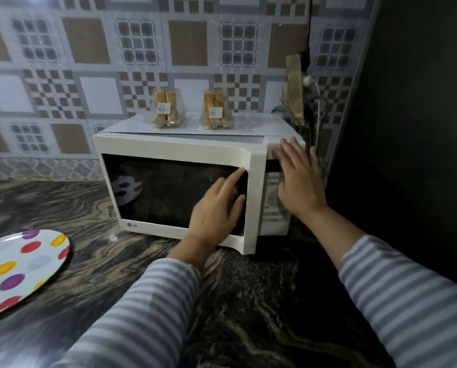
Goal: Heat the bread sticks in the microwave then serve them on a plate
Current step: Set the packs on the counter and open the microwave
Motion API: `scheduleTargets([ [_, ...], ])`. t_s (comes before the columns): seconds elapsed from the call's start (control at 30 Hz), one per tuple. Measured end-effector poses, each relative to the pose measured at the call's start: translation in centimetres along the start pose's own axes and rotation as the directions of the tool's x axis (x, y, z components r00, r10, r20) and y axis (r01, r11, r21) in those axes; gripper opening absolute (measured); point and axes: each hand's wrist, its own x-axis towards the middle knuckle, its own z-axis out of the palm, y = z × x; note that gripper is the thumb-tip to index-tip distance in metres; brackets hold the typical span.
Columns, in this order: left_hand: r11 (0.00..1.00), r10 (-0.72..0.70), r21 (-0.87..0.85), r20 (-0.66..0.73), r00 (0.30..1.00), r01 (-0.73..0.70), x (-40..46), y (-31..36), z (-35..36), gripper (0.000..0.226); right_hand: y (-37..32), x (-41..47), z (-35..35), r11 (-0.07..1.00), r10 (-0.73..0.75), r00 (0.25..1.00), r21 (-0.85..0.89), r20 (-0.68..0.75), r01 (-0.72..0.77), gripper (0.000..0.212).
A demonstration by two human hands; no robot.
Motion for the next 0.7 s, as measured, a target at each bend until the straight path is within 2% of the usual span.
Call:
scheduleTargets([
  [0.03,0.997,0.007,0.076,-0.104,0.995,0.001,0.5,-0.3,-0.9,0.048,-0.3,0.1,-0.5,0.998,0.018,0.996,0.055,-0.089,-0.013,0.06],
  [0.1,0.973,0.002,0.226,-0.254,0.967,0.057,1.8,-0.6,-2.6,0.04,-1.1,0.5,-1.4,0.993,0.02,0.986,0.121,-0.168,0.0,0.051],
  [0.17,0.936,-0.056,0.32,-0.277,0.959,0.147,3.4,-0.6,-4.0,0.044,-2.0,1.2,-2.0,0.994,0.002,0.987,0.11,-0.163,0.016,0.048],
  [0.27,0.899,-0.244,0.362,-0.052,0.968,0.246,5.4,-0.8,-5.3,0.052,-2.9,2.1,-2.2,0.999,-0.007,0.998,0.04,-0.069,0.01,0.053],
  [0.37,0.879,-0.34,0.392,0.113,0.934,0.272,6.1,-0.8,-5.8,0.058,-3.3,2.1,-2.1,1.0,-0.01,1.0,0.011,-0.015,0.01,0.063],
  [0.7,0.886,-0.336,0.402,0.214,0.917,0.231,3.8,0.0,-8.8,0.061,-6.8,-1.0,-5.4,0.999,0.046,0.996,-0.022,0.07,-0.044,0.07],
])
